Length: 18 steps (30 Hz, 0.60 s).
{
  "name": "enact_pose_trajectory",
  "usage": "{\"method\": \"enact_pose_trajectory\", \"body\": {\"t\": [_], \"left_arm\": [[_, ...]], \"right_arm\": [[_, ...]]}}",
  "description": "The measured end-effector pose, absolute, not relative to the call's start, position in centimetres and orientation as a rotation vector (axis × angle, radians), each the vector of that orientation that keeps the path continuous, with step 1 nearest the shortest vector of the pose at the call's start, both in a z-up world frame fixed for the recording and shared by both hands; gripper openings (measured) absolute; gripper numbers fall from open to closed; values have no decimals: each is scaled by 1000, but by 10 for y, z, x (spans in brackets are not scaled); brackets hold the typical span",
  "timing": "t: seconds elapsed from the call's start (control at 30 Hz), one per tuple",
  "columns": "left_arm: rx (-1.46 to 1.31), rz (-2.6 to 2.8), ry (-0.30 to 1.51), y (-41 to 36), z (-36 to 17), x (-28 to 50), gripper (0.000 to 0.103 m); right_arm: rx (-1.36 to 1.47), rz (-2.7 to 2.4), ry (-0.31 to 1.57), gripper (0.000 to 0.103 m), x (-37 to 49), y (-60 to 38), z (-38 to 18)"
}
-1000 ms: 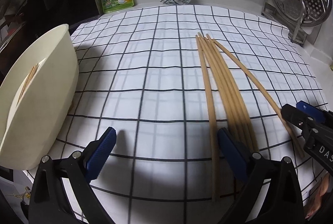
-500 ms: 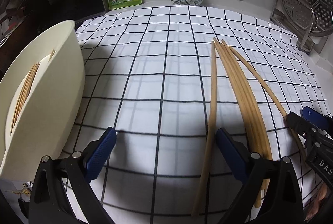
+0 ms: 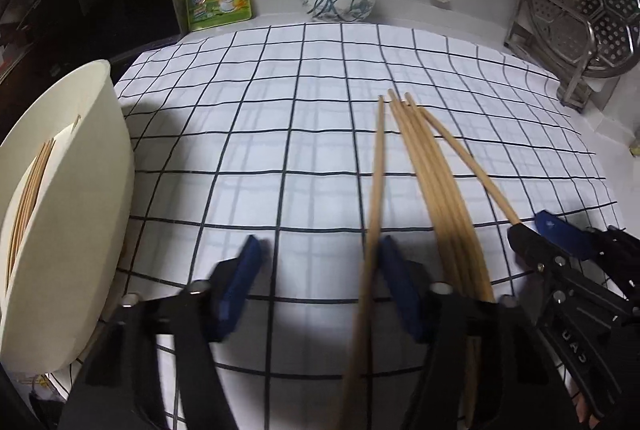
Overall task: Organize utensils
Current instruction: 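Close the left tool on a chopstick while the right tool grasps another, then lower both held chopsticks into the cream basin and open both tools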
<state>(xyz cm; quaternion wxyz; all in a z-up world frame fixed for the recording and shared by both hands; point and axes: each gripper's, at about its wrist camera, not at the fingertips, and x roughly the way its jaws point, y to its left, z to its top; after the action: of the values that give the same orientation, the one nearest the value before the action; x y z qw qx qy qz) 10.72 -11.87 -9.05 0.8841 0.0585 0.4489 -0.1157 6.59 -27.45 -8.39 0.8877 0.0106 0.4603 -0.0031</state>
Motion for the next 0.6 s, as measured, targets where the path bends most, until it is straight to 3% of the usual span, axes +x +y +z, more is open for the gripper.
{"method": "enact_pose_trajectory", "body": {"t": [0.07,0.1,0.4,0.6], "left_arm": [[121,-257,934,-122,-89,105,16],[118,-266,937,-123,-88,104,10],[65,-306,948,-111,-81,93,7],[25,-323,887,-92,-48,84,7]], "right_arm": [[28,-1,953,7,65,-275,-84],[42,3,950,7,65,-277,-83],[204,41,936,6,57,-292,-77],[268,63,881,6,43,-286,-55]]}}
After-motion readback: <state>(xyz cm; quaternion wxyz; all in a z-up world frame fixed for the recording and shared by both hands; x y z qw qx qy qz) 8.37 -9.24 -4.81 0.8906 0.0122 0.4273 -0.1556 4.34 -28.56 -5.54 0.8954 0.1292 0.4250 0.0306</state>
